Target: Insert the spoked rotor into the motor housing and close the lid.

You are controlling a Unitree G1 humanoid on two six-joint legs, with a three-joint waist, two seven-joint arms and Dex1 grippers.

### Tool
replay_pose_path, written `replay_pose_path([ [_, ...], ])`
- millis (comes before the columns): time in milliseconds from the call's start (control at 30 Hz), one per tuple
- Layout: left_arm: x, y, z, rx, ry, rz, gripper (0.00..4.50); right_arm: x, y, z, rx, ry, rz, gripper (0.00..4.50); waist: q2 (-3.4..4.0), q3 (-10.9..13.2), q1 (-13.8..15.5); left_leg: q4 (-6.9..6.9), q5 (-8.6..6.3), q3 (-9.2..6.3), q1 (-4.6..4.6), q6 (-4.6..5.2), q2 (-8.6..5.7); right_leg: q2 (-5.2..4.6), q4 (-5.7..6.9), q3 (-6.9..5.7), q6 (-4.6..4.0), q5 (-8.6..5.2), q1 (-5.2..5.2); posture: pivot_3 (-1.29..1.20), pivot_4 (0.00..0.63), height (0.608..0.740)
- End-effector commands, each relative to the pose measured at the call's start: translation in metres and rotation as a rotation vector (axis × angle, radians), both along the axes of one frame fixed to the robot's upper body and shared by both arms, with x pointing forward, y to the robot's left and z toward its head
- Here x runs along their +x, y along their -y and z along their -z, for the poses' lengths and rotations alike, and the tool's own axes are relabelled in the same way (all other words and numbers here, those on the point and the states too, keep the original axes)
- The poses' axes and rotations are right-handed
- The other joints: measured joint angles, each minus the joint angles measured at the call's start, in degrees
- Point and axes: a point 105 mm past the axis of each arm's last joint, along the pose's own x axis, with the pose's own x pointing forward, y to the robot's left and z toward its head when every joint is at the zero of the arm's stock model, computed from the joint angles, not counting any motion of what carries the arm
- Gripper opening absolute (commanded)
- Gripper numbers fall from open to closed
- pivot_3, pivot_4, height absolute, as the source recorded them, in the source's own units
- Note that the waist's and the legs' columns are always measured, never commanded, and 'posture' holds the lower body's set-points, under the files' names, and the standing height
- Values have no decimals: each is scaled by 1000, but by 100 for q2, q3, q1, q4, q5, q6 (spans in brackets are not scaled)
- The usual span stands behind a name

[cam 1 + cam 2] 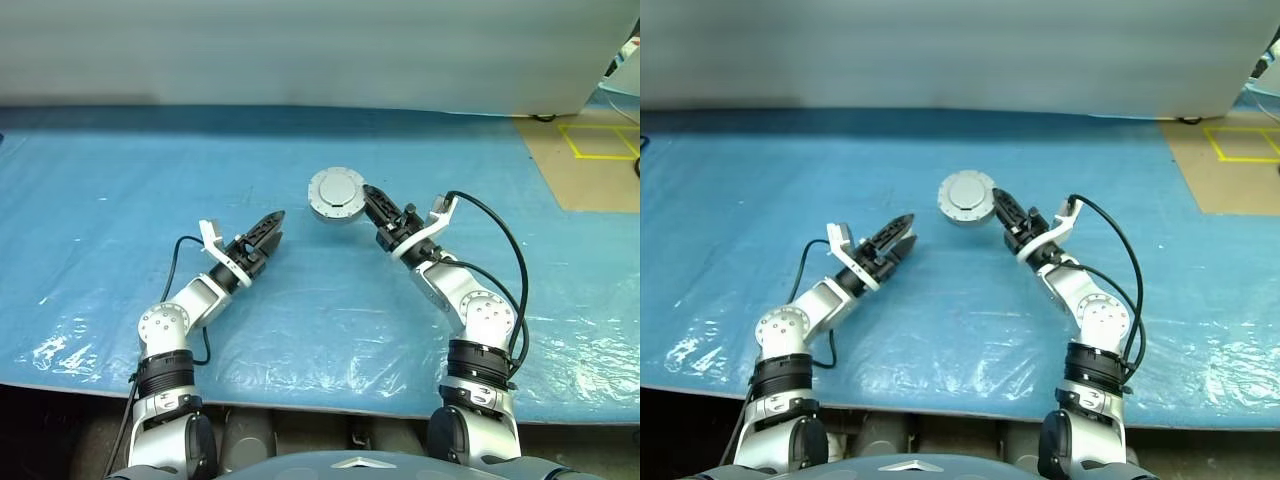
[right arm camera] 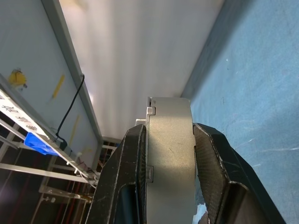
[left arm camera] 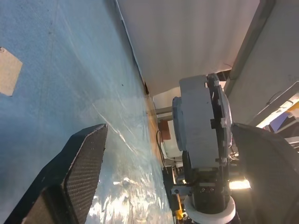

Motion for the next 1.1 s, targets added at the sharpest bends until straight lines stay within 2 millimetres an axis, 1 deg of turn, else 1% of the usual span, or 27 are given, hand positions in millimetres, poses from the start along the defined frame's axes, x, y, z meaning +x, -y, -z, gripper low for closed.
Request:
replay_pose_path([
  [33, 0, 8, -17, -39, 58, 38, 4467, -4, -3, -22, 46, 90, -27, 1224, 0, 0, 0, 2, 0, 0, 0, 0, 0, 0, 0, 0, 1, 1, 1, 0, 150, 740],
  [133, -1, 15, -23, -55, 73, 76, 4467, -6, -4, -23, 49, 95, -39, 1224, 0, 0, -1, 5, 0, 0, -1, 0, 0, 0, 2, 1, 3, 2, 1, 0, 150, 740],
  [233, 0, 21, -25, -53, 70, 86, 4467, -9, -6, -24, 56, 101, -58, 1224, 0, 0, -3, 6, 0, 0, -1, 0, 0, 0, 3, 2, 3, 2, 1, 0, 150, 740],
  [333, 1, 26, -29, -59, 82, 99, 4467, -15, -13, -26, 53, 119, -102, 1224, 0, 0, -3, 6, 0, 0, -1, 0, 0, 0, 3, 2, 2, 2, 1, 0, 150, 740],
  [467, 0, 33, -34, -73, 100, 125, 4467, -17, -16, -25, 54, 119, -121, 1224, 0, 0, -2, 7, 0, 0, -1, 0, 0, 0, 5, 2, 3, 2, 1, 0, 150, 740],
  [567, 1, 38, -31, -62, 89, 140, 4467, -17, -18, -24, 51, 117, -128, 1224, 0, 0, 0, 14, 0, -1, -2, 0, 0, 0, 11, 2, 3, 2, 1, 0, 150, 740],
  [733, 4, 47, -27, -23, 73, 169, 4467, -20, -22, -29, 57, 141, -158, 1224, 0, 0, 2, 25, 0, -3, -2, 0, 1, -1, 21, 3, 3, 2, 1, 0, 150, 740],
  [1033, 11, 49, -24, -25, 73, 175, 4467, -27, -31, -30, 53, 158, -203, 1224, 0, 0, 5, 32, 0, -4, -1, 0, 1, -1, 31, 4, 3, 2, 1, 0, 150, 740],
  [1100, 12, 48, -22, -16, 67, 170, 4097, -27, -30, -29, 51, 156, -201, 1224, 0, 0, 7, 33, 0, -5, -1, 0, 0, -1, 31, 5, 3, 2, 1, 0, 150, 740],
])
